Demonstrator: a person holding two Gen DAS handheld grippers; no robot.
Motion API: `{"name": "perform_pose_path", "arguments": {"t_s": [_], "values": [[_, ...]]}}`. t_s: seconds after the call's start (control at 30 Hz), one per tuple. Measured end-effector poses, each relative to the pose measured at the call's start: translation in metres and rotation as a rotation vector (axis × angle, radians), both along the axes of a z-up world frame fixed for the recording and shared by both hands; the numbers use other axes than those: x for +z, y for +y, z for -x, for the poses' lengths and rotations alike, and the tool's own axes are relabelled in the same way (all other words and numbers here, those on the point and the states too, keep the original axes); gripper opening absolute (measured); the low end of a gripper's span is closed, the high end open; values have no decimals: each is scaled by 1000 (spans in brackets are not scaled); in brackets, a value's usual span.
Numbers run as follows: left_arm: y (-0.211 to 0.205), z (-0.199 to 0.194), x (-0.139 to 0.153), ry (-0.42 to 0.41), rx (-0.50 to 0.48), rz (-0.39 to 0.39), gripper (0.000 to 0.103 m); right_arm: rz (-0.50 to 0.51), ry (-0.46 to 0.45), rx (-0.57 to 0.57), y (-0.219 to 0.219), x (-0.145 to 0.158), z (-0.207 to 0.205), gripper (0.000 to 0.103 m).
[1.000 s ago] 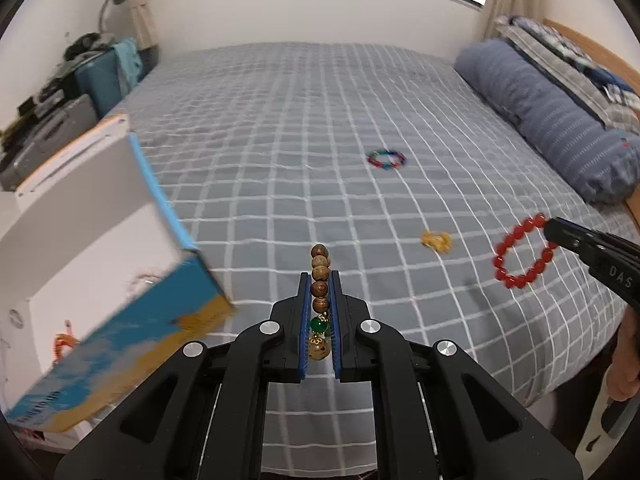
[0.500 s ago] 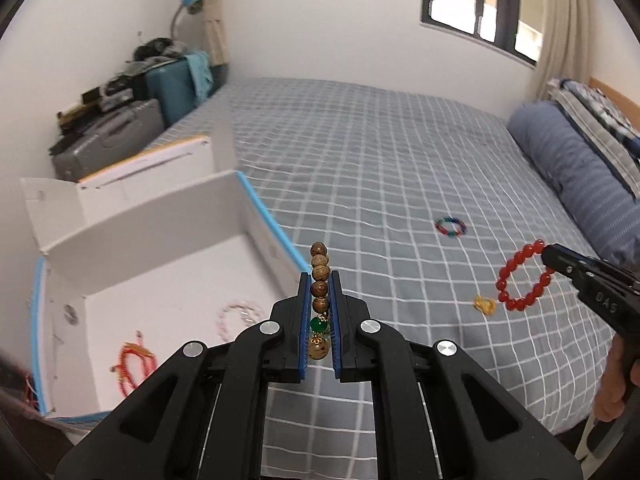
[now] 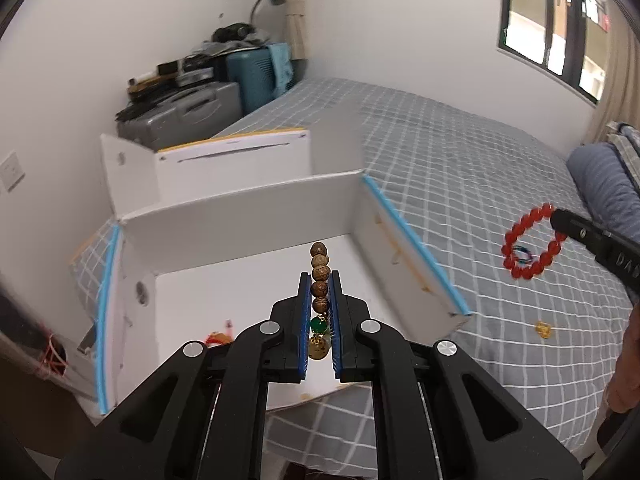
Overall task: Organize jewelry
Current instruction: 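Carry the wooden and red bead bracelets over to the white box, then open left tool dropping wooden bracelet while right tool releases red bracelet into box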
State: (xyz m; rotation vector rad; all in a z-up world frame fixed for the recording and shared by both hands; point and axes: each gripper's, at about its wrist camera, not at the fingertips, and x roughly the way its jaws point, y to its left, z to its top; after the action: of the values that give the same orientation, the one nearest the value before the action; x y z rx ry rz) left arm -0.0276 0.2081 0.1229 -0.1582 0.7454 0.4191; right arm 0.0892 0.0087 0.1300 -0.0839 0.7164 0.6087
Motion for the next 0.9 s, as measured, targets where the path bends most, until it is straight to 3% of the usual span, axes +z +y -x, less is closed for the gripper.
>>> {"name": "perform_pose_path", "arguments": {"t_s": [0.37, 0.9], "values": [[42, 15, -14, 22, 108, 12, 8, 18, 6, 157, 91, 0, 17, 13], [82, 13, -73, 132, 208, 62, 8, 143, 97, 196, 150, -74, 16, 13]]}}
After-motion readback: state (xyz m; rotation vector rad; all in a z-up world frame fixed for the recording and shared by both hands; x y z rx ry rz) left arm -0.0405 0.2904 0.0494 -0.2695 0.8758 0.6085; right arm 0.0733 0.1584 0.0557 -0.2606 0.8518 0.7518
